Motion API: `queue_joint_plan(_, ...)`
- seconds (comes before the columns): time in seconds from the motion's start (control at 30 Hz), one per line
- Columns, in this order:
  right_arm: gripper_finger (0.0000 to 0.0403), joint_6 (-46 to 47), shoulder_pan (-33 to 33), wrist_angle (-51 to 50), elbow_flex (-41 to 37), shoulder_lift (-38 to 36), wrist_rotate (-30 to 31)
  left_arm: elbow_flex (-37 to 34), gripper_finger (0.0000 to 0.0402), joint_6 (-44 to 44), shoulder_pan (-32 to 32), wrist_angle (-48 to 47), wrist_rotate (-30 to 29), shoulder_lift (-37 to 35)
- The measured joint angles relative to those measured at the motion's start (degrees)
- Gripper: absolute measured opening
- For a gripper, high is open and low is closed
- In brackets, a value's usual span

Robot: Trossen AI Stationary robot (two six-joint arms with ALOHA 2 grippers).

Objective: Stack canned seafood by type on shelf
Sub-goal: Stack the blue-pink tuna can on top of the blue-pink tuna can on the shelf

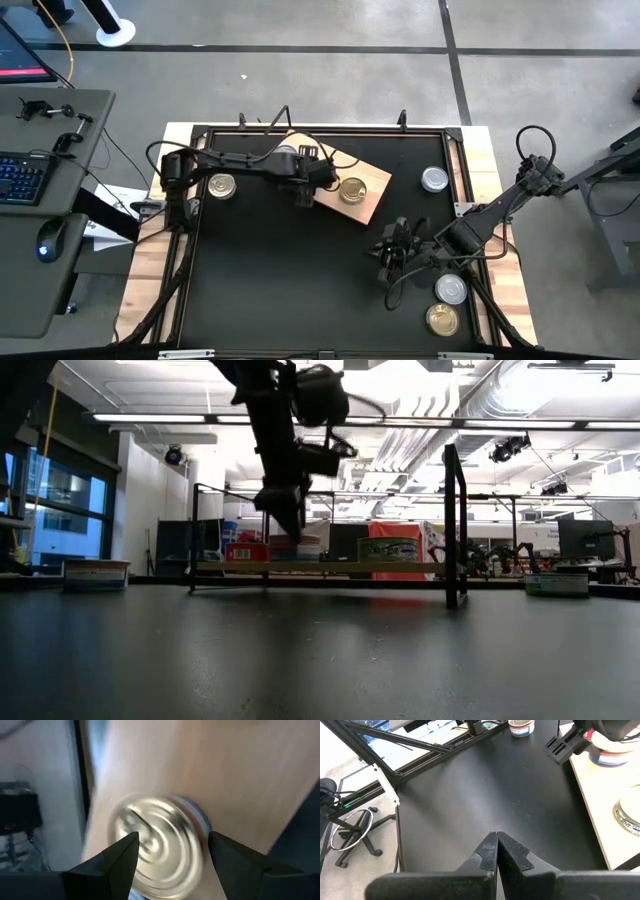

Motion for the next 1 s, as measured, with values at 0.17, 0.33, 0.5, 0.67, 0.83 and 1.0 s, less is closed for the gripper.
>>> queue_joint_plan(0.17,0.0000,-0.02,0.00,-0.30,0.00,0.00,-0.22,0.05,0.0233,1.05,0.74,-1.47,-0.63,-2.44)
queue_joint_plan(0.33,0.0000,-0.02,0.00,-1.07,0.00,0.00,-0.22,0.03,0.0233,-0.31,0.26,-4.64,1.43,-6.91)
queue_joint_plan(0.5,0.0000,0.12,0.00,-1.09,0.00,0.00,-1.06,-2.31,0.0233,-15.16,-1.03,-10.22,13.74,-14.92)
queue_joint_plan(0.67,0.0000,0.00,0.00,-1.49,0.00,0.00,-1.38,-13.89,0.0233,-27.90,-4.29,-10.18,20.21,-26.12)
queue_joint_plan(0.83,0.0000,0.00,0.00,-2.28,0.00,0.00,-1.40,-29.24,0.0233,-43.72,-9.74,-10.69,20.82,-37.41)
queue_joint_plan(1.0,0.0000,-0.01,-0.33,-3.00,0.00,0.00,-1.39,-38.29,0.0226,-54.46,-12.75,-15.43,17.93,-43.60)
